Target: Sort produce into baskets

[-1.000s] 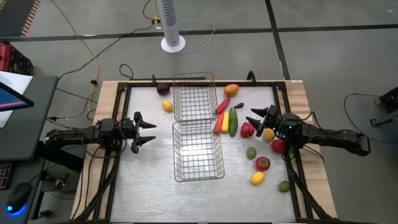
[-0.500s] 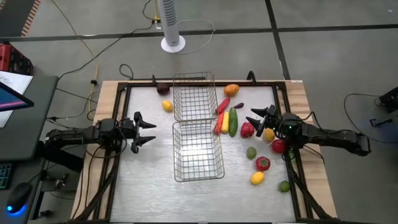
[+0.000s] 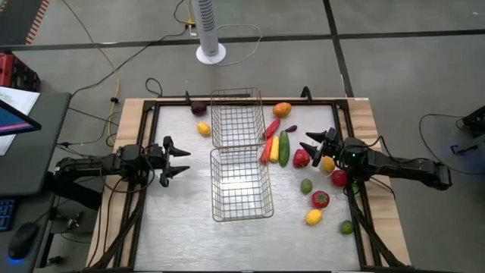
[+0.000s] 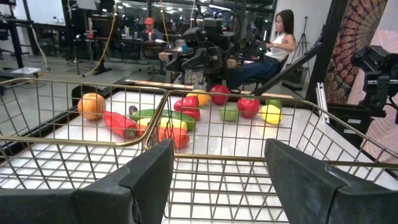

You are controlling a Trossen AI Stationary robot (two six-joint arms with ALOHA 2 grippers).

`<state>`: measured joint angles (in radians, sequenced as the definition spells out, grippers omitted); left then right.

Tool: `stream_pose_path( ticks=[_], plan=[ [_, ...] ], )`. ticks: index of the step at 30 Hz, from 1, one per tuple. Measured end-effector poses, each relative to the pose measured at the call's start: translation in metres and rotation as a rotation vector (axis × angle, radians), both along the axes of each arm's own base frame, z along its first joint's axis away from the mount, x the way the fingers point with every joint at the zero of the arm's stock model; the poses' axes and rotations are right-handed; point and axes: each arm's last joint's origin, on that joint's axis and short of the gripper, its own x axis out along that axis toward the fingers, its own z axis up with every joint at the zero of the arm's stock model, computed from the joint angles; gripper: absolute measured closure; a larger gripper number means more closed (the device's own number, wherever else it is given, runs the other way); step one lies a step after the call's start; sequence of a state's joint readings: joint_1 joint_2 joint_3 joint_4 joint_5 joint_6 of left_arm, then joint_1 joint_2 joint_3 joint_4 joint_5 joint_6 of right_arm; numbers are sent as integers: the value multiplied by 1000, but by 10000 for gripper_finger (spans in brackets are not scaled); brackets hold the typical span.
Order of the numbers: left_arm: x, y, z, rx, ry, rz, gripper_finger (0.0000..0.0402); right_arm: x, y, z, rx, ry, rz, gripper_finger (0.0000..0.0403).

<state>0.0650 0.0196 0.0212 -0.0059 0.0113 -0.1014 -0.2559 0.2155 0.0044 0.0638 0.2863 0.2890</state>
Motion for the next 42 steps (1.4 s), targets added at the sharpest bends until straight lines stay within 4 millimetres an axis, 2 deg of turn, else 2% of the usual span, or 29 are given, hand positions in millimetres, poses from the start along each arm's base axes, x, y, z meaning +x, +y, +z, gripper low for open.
stream_pose_path(
  ticks=[25, 31, 35, 39, 42],
  plan=[
    [0, 0, 0, 5, 0, 0, 162, 0, 0, 0, 0, 0, 0, 91],
    [0, 0, 1, 267, 5, 1, 162, 0, 0, 0, 0, 0, 0, 91],
    [0, 0, 0, 348, 20, 2, 162, 0, 0, 0, 0, 0, 0, 91],
    [0, 1, 0, 335, 24, 20, 162, 0, 0, 0, 0, -1, 0, 91],
    [0, 1, 0, 245, 18, 21, 162, 0, 0, 0, 0, 0, -3, 91]
  ],
)
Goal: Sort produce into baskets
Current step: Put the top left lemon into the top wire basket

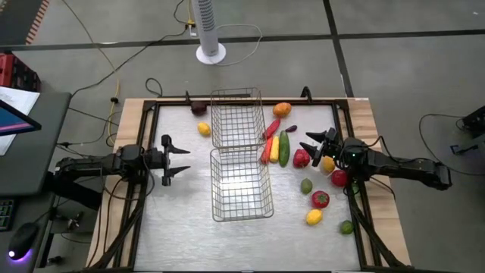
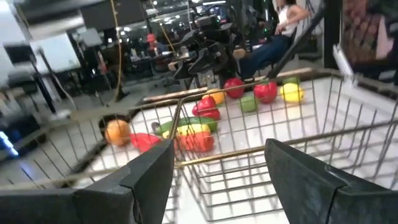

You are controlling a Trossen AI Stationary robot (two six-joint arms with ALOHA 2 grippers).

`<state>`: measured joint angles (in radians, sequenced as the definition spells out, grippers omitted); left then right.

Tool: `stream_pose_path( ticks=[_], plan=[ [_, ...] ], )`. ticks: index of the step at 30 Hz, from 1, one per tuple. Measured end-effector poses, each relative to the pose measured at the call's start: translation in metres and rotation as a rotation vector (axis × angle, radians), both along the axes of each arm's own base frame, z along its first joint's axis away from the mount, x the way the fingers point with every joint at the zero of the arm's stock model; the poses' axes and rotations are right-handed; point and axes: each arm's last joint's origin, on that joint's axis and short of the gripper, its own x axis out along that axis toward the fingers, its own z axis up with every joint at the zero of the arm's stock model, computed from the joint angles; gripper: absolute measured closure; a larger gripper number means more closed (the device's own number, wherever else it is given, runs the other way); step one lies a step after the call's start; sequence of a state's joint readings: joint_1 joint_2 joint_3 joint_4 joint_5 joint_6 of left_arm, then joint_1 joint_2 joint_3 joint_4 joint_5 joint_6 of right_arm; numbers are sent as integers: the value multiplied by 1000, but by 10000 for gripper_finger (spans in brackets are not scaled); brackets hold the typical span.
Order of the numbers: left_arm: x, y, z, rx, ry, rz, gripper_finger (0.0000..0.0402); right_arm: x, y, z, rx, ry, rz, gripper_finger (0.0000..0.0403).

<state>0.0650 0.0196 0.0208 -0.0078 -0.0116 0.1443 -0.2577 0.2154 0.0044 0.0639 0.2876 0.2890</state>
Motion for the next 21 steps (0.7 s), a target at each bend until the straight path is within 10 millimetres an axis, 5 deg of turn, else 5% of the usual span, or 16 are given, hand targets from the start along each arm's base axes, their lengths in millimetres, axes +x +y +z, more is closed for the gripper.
stream_pose_path(
  ticks=[7, 16, 21],
  plan=[
    [0, 0, 3, -308, -51, -1, 162, 0, 0, 0, 4, -4, -3, 91],
    [-2, 8, 5, -482, -151, 262, 162, 0, -1, 1, 214, -139, -46, 91],
    [-3, 15, 15, -463, -145, 385, 162, -1, -3, 19, 148, -170, -33, 91]
  ],
)
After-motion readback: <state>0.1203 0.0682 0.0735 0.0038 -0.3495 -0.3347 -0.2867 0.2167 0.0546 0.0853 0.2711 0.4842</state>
